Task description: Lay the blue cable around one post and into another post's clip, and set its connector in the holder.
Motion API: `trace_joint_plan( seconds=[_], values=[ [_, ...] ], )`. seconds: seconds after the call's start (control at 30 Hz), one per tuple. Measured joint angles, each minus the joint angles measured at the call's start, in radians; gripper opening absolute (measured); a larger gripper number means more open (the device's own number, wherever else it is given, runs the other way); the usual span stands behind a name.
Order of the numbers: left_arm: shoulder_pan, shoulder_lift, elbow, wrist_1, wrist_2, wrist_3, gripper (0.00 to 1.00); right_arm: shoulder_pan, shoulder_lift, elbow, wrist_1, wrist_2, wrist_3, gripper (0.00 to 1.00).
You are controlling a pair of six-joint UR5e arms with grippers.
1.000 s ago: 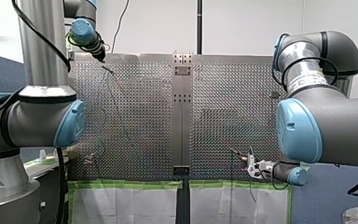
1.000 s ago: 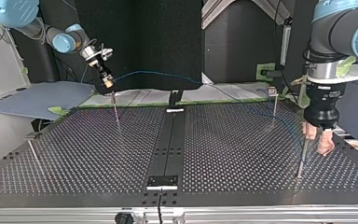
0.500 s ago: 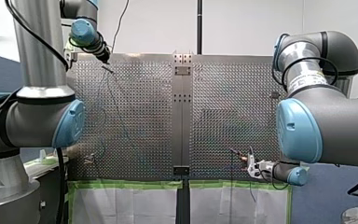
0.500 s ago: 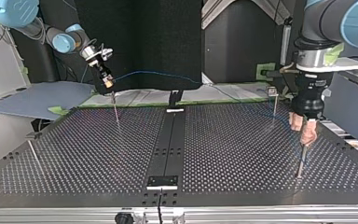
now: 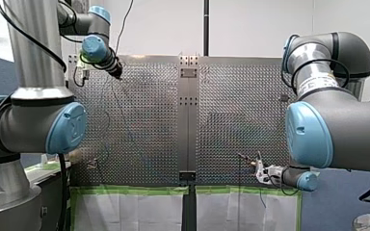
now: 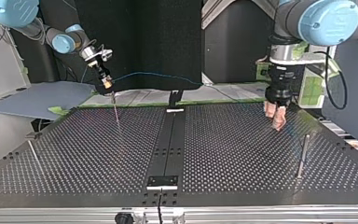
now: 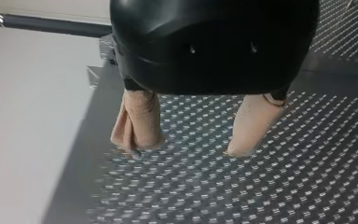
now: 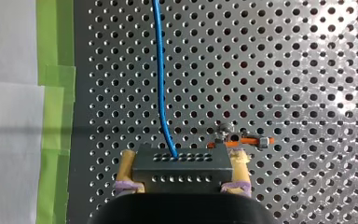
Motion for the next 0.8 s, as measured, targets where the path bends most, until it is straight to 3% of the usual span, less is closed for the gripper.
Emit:
trace_joint_plan(
  seconds=[0.3, 0.8],
  values=[
    [-0.088, -0.088, 0.029, 0.088, -0.088, -0.088, 1.00, 0.001, 0.000, -0.001, 0.009, 0.002, -0.020, 0.00],
    [-0.215, -0.215, 0.020, 0.215, -0.215, -0.215, 1.00, 0.002, 0.000, -0.001, 0.026, 0.007, -0.035, 0.00]
  ],
)
